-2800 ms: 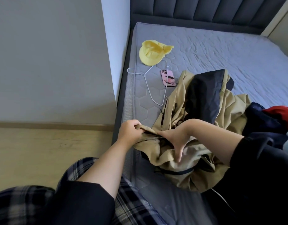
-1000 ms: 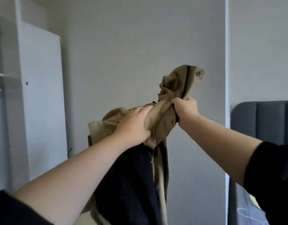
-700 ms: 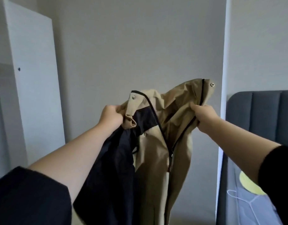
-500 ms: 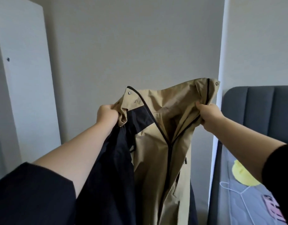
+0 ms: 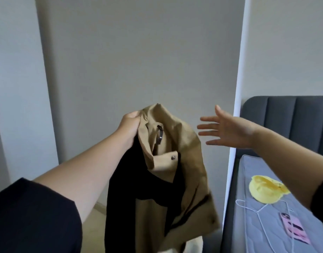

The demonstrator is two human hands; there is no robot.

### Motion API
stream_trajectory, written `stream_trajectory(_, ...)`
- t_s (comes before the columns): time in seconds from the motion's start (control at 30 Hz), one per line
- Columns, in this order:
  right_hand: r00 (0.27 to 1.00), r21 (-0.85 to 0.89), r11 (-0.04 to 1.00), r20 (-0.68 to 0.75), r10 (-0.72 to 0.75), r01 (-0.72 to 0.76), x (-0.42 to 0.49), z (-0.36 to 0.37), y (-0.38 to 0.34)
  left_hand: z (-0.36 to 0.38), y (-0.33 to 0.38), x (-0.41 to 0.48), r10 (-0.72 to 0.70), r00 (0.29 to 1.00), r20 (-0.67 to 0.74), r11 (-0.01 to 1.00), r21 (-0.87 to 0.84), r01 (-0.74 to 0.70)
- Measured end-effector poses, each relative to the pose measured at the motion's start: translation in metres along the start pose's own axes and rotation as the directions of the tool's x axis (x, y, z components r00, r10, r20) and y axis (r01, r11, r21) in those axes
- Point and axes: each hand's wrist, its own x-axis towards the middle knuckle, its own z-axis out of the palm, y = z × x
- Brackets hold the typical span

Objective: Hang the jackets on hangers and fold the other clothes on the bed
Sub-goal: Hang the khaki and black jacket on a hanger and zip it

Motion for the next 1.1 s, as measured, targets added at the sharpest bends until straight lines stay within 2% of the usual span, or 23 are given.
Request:
stream_trajectory(0.07,0.999,-0.077,0.997,-0.040,0.028,-0.031,0.008,0.017,0.002,0.013,-0.006,-0.005,-0.015,0.998,0.057,0.998,0.058,0.012)
stream_trajectory(0.13,0.994,-0.251,0.962,-0.047,0.100,-0.109,0.013,0.039,0.006,0.018,-0.008,-0.007,-0.012,0.996,0.094,0.993,0.116,0.001)
stream_trajectory(0.2,0.976,-0.449,0.878,-0.204,0.080,-0.165,0.020,0.061,0.014,0.018,-0.005,-0.008,-0.007,0.992,0.126,0.989,0.144,-0.011)
stream_trajectory(0.27,0.913,-0.567,0.799,-0.404,-0.055,-0.203,0.027,0.076,0.019,0.013,-0.001,-0.008,-0.022,0.989,0.146,0.992,0.126,0.004)
stream_trajectory(0.3,0.877,-0.556,0.809,-0.466,-0.116,-0.188,0.029,0.080,0.020,0.010,0.001,-0.008,-0.029,0.989,0.144,0.990,0.141,0.009)
stream_trajectory(0.37,0.820,-0.456,0.882,-0.545,-0.176,-0.114,0.032,0.085,0.017,0.002,0.005,-0.003,0.015,0.993,0.113,0.933,0.355,-0.054)
stream_trajectory(0.43,0.787,-0.380,0.923,-0.587,-0.190,-0.060,0.037,0.088,0.011,-0.003,0.010,0.002,0.157,0.987,0.033,0.778,0.611,-0.144)
stream_trajectory(0.5,0.780,-0.373,0.926,-0.596,-0.192,-0.058,0.042,0.092,0.005,-0.006,0.017,0.001,0.273,0.962,0.011,0.705,0.679,-0.208)
stream_trajectory(0.53,0.779,-0.385,0.921,-0.596,-0.196,-0.062,0.044,0.095,0.003,-0.007,0.019,0.000,0.254,0.965,0.066,0.710,0.665,-0.232)
stream_trajectory(0.57,0.781,-0.398,0.915,-0.591,-0.200,-0.067,0.044,0.097,0.002,-0.007,0.020,-0.004,0.185,0.972,0.148,0.691,0.684,-0.235)
stream_trajectory(0.63,0.796,-0.416,0.908,-0.567,-0.212,-0.054,0.042,0.099,0.000,-0.008,0.012,-0.009,-0.020,0.963,0.269,0.537,0.815,-0.216)
stream_trajectory(0.7,0.824,-0.416,0.909,-0.517,-0.231,-0.007,0.037,0.100,-0.002,-0.010,-0.003,-0.014,-0.100,0.961,0.258,0.402,0.894,-0.198)
stream_trajectory(0.83,0.887,-0.410,0.910,-0.395,-0.237,0.060,0.029,0.092,-0.007,-0.013,-0.025,-0.015,0.014,0.976,0.216,0.357,0.911,-0.207)
stream_trajectory(0.9,0.904,-0.426,0.903,-0.360,-0.231,0.061,0.025,0.085,-0.007,-0.013,-0.026,-0.014,0.065,0.976,0.208,0.377,0.900,-0.217)
stream_trajectory(0.97,0.933,-0.422,0.906,-0.315,-0.176,0.029,0.020,0.074,-0.006,-0.013,-0.026,-0.012,0.114,0.975,0.189,0.463,0.859,-0.220)
stream_trajectory(1.03,0.983,-0.373,0.927,-0.180,-0.032,-0.038,0.014,0.061,-0.002,-0.015,-0.024,-0.013,0.108,0.979,0.171,0.648,0.735,-0.200)
stream_trajectory(1.1,0.994,-0.340,0.935,0.013,0.109,-0.098,0.007,0.049,0.004,-0.018,-0.020,-0.017,0.011,0.975,0.222,0.837,0.532,-0.130)
